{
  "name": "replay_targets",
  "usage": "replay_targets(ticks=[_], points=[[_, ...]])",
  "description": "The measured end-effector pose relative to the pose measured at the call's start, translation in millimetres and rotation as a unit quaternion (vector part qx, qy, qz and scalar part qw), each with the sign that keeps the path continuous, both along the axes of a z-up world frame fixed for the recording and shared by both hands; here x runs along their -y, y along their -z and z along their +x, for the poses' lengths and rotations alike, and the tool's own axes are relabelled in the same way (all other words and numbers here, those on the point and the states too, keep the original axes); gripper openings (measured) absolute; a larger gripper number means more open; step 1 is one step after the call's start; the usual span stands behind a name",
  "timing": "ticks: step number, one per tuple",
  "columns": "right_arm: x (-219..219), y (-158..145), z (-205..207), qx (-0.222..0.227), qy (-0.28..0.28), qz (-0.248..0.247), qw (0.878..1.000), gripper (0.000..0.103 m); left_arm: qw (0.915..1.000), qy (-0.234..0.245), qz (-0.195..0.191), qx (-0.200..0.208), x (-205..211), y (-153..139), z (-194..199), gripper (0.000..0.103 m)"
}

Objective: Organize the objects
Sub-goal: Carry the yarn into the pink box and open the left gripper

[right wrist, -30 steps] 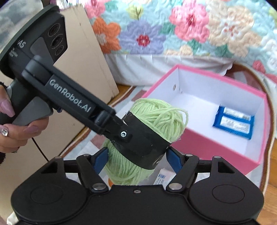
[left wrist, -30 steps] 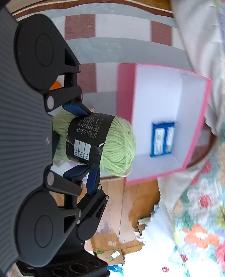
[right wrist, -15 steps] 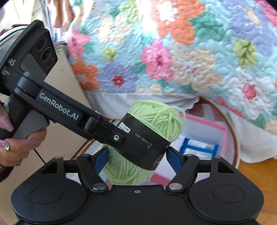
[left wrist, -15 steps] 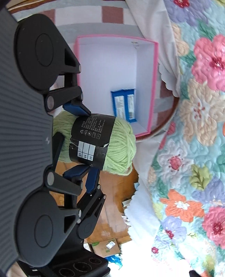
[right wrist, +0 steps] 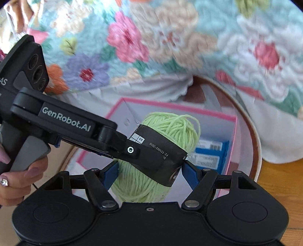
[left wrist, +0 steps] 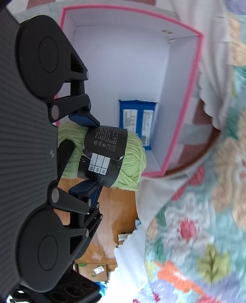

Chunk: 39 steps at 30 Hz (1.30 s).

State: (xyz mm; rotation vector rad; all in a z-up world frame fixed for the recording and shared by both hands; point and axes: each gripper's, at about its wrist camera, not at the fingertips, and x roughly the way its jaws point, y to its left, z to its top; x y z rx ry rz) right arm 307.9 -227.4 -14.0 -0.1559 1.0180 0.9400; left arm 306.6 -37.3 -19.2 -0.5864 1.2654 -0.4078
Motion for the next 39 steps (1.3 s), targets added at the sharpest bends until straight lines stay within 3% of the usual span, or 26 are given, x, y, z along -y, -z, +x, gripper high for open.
replay_targets(ticks=[20,25,29,34,39], points=[[-43.1,64.7,4.9,0.019,-0.031,-0.123,0.992,0.076,0.9978,0.035,-0.004,-0.056,-3.9,89.0,32.8,0.057],[-43.3,62.3,9.5,0.042,-0.034,-0.146,0.988,0.075,0.9966,0.035,-0.017,-0.073,-3.7,104.5,33.1,0.057],[-36.1,61.7,9.6,0.04,-0.042,-0.137,0.989,0.075,0.9975,0.037,-0.013,-0.06,-2.8,107.5,32.9,0.054],[-24.1,62.9,6.3,0.067,-0.033,-0.138,0.988,0.056,0.9952,0.03,-0.051,-0.078,0.7,116.3,33.7,0.045],[-23.3,66.7,4.2,0.093,-0.032,-0.153,0.983,0.052,0.9959,0.029,-0.05,-0.07,15.4,114.7,30.1,0.045]])
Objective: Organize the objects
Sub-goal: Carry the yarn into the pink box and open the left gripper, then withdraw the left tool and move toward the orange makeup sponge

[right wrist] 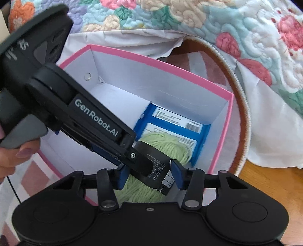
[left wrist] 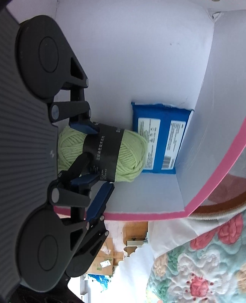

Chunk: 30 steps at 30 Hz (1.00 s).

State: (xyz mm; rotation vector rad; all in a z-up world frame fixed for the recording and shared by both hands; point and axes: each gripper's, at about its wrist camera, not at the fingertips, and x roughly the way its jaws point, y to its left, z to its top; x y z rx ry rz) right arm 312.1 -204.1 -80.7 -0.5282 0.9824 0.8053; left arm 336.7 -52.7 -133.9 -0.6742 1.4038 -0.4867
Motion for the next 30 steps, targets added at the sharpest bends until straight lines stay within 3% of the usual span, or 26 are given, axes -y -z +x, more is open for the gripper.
replay_targets(ticks=[4,12,21,30], points=[[5.2,-3.7,-5.8,0.017,0.003,0.0,1.0,0.052,0.9999,0.005,0.009,0.004,8.5,-4.3,-3.6,0.045],[28.4,-40.1,-20.3,0.011,0.002,0.059,0.998,0.053,0.9948,0.024,0.078,0.061,6.7,-46.7,-19.3,0.048],[45.7,-88.8,-57.4,0.001,-0.011,0.099,0.995,0.054,0.9831,0.047,0.129,0.121,-2.1,-118.6,-61.9,0.051],[69.4,-151.3,-92.6,-0.004,-0.035,0.123,0.992,0.061,0.9654,0.083,0.178,0.172,-5.5,-188.3,-114.0,0.058]])
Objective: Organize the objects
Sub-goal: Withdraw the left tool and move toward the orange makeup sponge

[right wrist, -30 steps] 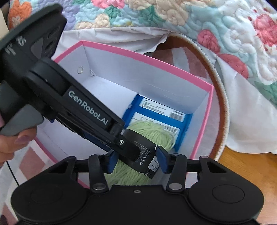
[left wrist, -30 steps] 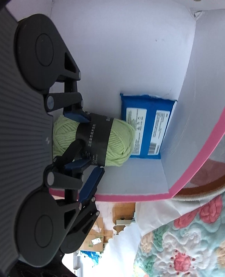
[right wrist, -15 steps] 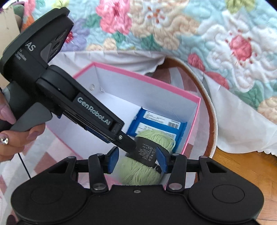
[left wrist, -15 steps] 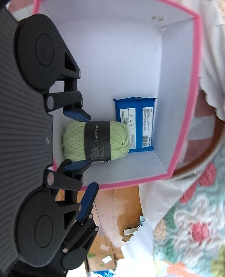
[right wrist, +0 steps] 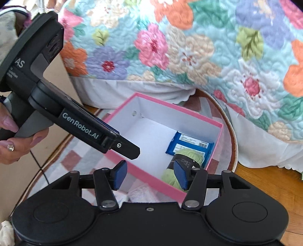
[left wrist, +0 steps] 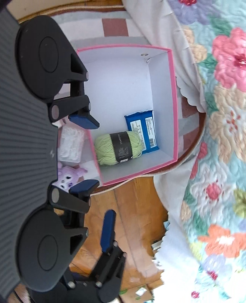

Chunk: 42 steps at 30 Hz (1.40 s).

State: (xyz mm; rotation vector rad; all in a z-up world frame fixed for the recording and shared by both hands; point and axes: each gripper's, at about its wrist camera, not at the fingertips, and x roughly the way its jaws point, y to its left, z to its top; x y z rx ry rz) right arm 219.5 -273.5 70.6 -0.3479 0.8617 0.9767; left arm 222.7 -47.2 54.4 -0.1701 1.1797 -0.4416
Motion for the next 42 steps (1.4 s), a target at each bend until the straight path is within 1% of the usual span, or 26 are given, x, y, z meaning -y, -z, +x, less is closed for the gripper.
replay_targets(ticks=[5,10,16,21,23,24,25,28,32,34,38,40,42], points=[[18.5,-25.3,-21.5,-0.001,-0.021,0.014,1.0,0.069,0.999,0.023,0.036,0.014,1.5,-23.4,-31.3,0.058],[29.2,-35.9,-46.4,-0.007,-0.049,0.019,0.999,0.071,0.9983,0.027,0.046,0.023,-2.9,-35.4,-57.7,0.06],[25.9,-32.6,-76.1,-0.011,-0.09,0.012,0.996,0.074,0.9989,0.022,0.04,0.015,-16.7,-34.5,-84.7,0.062],[18.6,-25.3,-99.3,-0.014,-0.125,0.007,0.992,0.079,0.9996,-0.008,0.025,-0.004,-34.0,-21.4,-101.5,0.063],[15.2,-19.1,-107.3,-0.026,-0.14,0.008,0.99,0.081,0.9997,-0.014,0.014,-0.012,-37.8,-13.3,-108.1,0.063],[14.0,-16.1,-110.3,-0.03,-0.145,0.009,0.989,0.083,0.9997,-0.015,0.011,-0.016,-38.7,-9.2,-111.5,0.063],[11.9,-11.3,-114.1,-0.035,-0.152,0.009,0.988,0.087,0.9996,-0.016,0.01,-0.022,-40.1,-4.9,-114.5,0.064],[4.8,4.8,-123.2,-0.047,-0.165,0.008,0.985,0.09,0.9992,-0.017,0.009,-0.034,-44.9,8.0,-123.9,0.066],[-6.3,32.2,-131.3,-0.066,-0.176,0.0,0.982,0.091,0.9985,-0.027,0.002,-0.048,-53.9,25.4,-131.9,0.07],[-11.3,45.9,-134.3,-0.067,-0.175,-0.005,0.982,0.091,0.9983,-0.03,0.003,-0.051,-57.7,33.8,-134.9,0.073],[-17.0,71.8,-134.8,-0.074,-0.167,0.019,0.983,0.091,0.9977,-0.031,0.004,-0.06,-62.0,53.7,-141.5,0.081],[-19.2,85.2,-134.8,-0.085,-0.165,0.028,0.982,0.091,0.9974,-0.032,0.008,-0.063,-63.9,63.2,-143.3,0.084],[-21.8,97.4,-135.2,-0.086,-0.161,0.033,0.983,0.091,0.9973,-0.031,0.015,-0.065,-65.1,74.2,-145.1,0.084]])
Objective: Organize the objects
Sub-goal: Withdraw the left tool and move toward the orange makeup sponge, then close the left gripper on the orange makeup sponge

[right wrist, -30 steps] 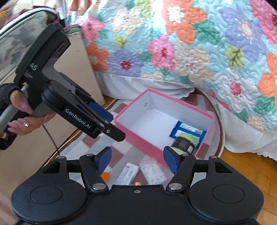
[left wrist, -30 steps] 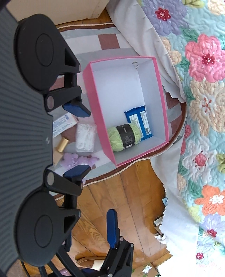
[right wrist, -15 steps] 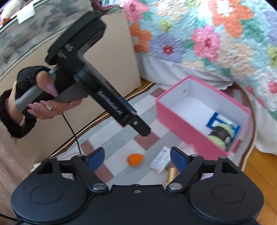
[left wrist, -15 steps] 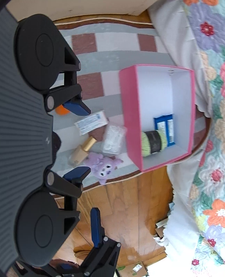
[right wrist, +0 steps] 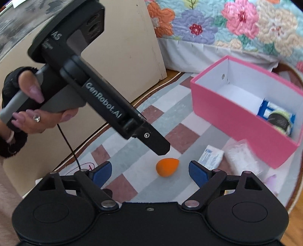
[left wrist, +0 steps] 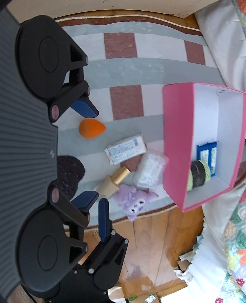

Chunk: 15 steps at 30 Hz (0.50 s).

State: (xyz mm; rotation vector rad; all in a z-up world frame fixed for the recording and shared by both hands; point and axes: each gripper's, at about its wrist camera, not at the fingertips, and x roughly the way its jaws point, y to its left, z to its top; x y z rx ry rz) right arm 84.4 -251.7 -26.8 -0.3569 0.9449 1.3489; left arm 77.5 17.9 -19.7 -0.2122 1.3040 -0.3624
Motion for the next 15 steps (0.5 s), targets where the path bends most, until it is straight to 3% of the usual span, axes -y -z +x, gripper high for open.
replay_targets(ticks=[3,6,12,15], points=[[-6.5,19.2,-6.0,0.013,0.011,-0.012,1.0,0.091,1.0,-0.003,0.005,-0.002,-3.1,15.7,-1.5,0.084],[-10.6,35.2,-18.2,0.063,0.025,-0.002,0.998,0.091,0.9999,-0.005,0.013,-0.001,-6.4,30.5,-2.4,0.086],[-20.5,58.4,-40.9,0.142,-0.016,-0.002,0.99,0.091,0.9996,-0.001,0.029,0.006,-11.5,55.3,-4.2,0.089],[-22.7,68.9,-49.4,0.181,-0.038,-0.006,0.983,0.091,0.9996,-0.012,0.018,0.018,-17.1,63.7,-4.9,0.088]])
